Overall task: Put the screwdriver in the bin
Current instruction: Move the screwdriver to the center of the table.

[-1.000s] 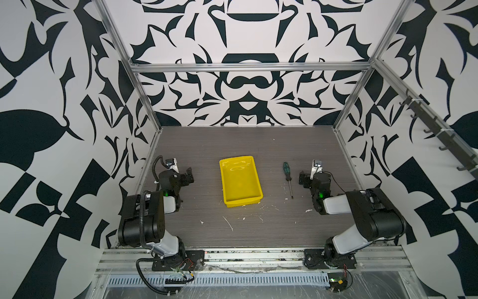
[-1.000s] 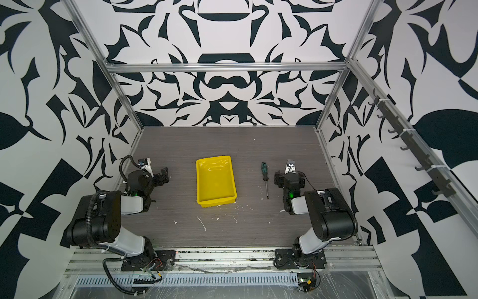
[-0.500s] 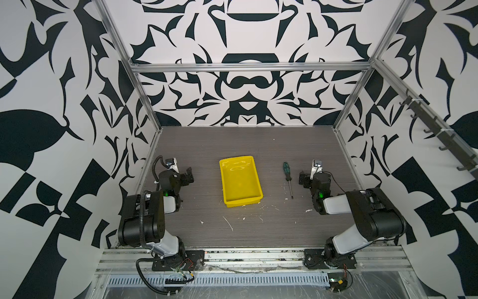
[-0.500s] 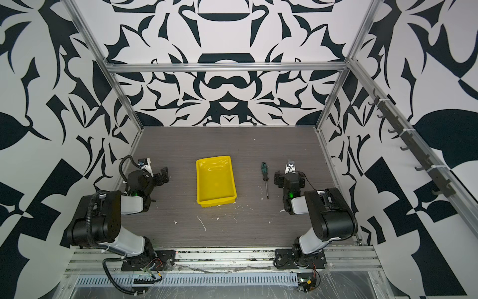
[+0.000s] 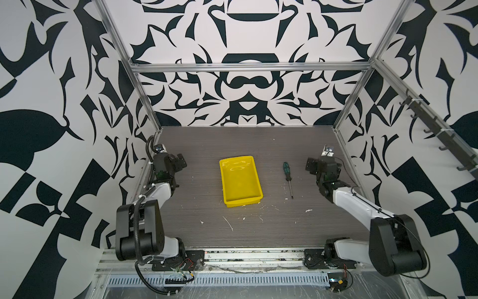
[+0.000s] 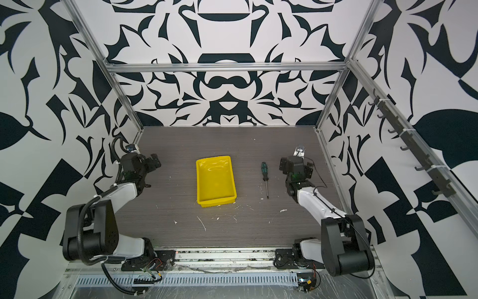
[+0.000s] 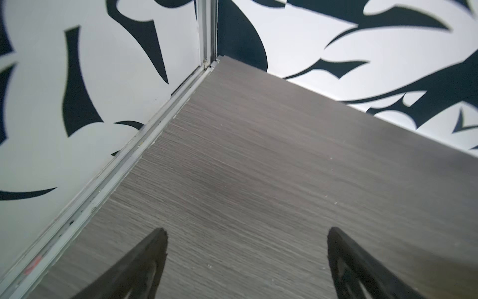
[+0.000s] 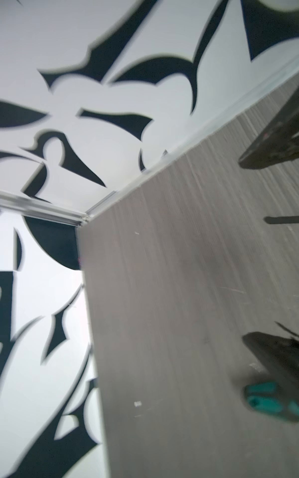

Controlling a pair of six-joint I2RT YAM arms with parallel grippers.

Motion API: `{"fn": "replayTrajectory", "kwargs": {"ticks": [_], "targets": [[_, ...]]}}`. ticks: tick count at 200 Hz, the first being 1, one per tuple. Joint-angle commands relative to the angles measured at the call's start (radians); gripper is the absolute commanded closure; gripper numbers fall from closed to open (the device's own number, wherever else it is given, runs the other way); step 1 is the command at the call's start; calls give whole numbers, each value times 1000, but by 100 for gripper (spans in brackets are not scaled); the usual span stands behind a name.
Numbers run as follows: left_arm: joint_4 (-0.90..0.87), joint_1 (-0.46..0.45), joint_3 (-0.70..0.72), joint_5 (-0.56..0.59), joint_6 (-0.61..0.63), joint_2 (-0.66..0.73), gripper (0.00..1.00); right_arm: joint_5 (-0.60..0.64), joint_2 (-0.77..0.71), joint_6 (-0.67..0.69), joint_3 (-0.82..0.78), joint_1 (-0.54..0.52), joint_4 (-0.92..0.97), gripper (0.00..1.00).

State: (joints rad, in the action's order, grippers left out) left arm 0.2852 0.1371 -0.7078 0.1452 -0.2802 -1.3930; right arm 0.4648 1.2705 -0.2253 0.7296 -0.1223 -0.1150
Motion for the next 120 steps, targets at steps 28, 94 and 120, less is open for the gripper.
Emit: {"fn": "replayTrajectory", "kwargs": {"ticks": [28,94,120], "targets": [[-685,-2,-233,-69,-408,-37,1,-83,23,-236,279,-71,724,0],[-739,-56,-203,-305,-470,45,1,-215,333,-324,523,-201,965,8],[-781,-127,-219,-323,-438,41,1,-249,444,-300,590,-243,961,5]]}}
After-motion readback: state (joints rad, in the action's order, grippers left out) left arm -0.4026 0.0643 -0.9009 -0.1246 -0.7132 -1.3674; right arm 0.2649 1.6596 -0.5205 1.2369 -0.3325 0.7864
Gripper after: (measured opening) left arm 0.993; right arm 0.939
